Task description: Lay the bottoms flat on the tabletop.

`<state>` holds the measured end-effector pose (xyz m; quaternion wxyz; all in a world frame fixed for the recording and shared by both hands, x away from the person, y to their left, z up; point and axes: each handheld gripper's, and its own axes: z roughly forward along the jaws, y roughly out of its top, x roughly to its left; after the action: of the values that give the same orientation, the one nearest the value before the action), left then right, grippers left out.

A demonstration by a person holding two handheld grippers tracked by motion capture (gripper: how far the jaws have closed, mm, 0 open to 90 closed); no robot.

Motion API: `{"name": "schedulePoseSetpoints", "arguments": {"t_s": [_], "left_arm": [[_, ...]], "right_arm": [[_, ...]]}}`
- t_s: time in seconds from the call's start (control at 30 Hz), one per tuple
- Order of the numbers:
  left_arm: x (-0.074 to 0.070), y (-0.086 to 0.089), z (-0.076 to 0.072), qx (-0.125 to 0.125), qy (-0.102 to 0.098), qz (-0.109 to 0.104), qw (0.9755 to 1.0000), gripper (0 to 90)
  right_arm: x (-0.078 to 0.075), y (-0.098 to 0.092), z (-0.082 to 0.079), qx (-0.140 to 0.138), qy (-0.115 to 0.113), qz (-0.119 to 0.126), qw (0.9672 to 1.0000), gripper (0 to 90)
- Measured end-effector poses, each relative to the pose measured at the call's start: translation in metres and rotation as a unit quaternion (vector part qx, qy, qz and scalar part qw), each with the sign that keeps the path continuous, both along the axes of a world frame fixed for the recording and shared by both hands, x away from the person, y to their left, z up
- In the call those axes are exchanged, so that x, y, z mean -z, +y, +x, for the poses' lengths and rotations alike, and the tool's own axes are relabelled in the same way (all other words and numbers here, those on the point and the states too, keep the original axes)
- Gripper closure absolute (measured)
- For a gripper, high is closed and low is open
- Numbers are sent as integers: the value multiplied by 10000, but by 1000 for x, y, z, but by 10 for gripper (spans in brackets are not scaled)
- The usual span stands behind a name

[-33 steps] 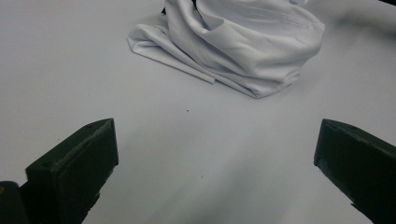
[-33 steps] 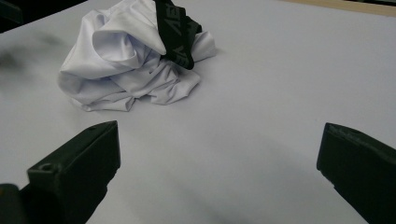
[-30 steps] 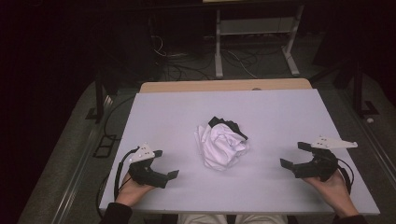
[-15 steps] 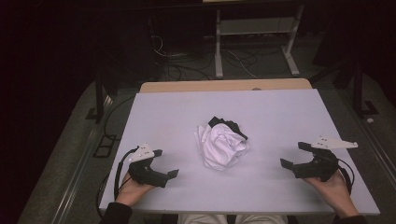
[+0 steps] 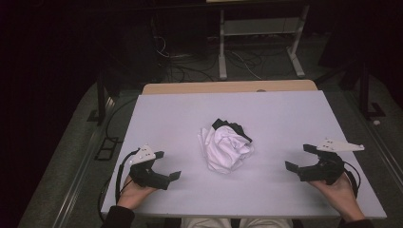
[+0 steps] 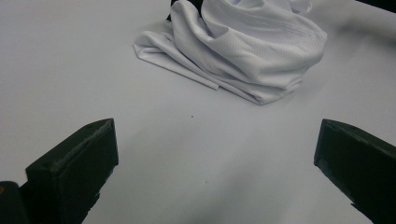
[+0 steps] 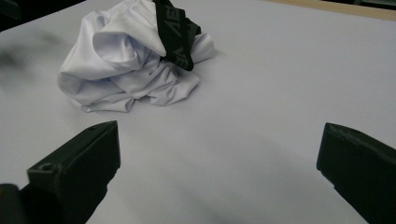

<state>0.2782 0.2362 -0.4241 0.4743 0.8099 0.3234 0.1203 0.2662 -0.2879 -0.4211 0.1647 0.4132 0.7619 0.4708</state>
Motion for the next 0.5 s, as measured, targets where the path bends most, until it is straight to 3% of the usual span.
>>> {"name": "schedulePoseSetpoints", "arguments": {"t_s": [0.23,0.4,0.5], "left_arm": [[-6,1,-1,-38,-72,-4,10000,0],[-14,-3,0,-63,2,-118,9999,0],[-20,-8,1,-26,-37,139,9999,0]], "right_arm": [[-6,5,0,-91,-35,-75,9999,0],[-10,9,6,-91,42,-171,9998,0],[-15,10,10,-82,100,-179,9998,0]]}}
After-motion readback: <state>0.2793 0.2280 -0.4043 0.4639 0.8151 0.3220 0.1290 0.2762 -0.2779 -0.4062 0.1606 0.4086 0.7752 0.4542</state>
